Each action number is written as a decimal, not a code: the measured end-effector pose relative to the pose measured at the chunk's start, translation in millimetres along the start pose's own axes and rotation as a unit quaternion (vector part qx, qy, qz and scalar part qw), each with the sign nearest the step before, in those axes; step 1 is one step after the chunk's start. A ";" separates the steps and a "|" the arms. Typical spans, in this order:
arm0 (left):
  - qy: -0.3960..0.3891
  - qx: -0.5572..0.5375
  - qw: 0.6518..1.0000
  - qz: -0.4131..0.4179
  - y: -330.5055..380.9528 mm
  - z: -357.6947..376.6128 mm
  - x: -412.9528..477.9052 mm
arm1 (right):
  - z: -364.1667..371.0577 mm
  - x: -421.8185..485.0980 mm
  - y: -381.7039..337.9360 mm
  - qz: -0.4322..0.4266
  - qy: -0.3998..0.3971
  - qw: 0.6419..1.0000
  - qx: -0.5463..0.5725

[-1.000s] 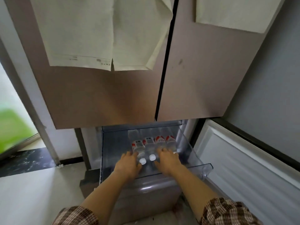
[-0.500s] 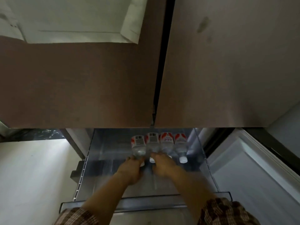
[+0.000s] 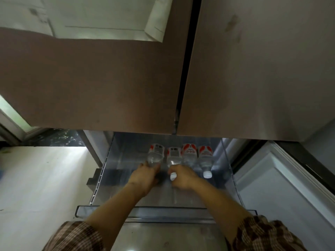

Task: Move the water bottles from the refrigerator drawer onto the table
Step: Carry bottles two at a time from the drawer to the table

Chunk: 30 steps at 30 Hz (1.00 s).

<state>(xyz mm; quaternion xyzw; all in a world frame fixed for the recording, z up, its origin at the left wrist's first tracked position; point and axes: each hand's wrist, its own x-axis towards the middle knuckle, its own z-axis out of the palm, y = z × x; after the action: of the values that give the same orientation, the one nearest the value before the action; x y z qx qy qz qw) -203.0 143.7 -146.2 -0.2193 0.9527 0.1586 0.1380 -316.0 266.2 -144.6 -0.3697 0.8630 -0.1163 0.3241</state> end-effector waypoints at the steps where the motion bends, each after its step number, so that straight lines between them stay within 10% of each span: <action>1: 0.016 0.010 1.000 0.003 -0.9 -4.7 -5.4 | -3.2 -5.0 -1.9 -0.011 0.008 1.000 -0.003; 14: 0.134 0.027 0.990 -0.018 -2.0 -64.3 -54.0 | -33.1 -68.0 -43.9 -0.127 0.228 0.961 -0.092; 21: 0.145 -0.026 0.989 0.000 -16.3 -93.6 -99.0 | -44.8 -93.3 -82.4 -0.117 0.204 0.971 -0.031; 30: 0.333 -0.124 0.935 0.005 -75.3 -146.5 -211.1 | -54.7 -142.5 -189.9 -0.181 0.317 0.930 0.048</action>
<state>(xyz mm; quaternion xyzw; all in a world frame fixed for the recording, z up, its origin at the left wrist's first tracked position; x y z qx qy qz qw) -13.8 105.4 39.4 -0.2700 0.9180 0.1940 -0.2163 -170.8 232.9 48.2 -0.4479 0.8324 -0.3253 0.0246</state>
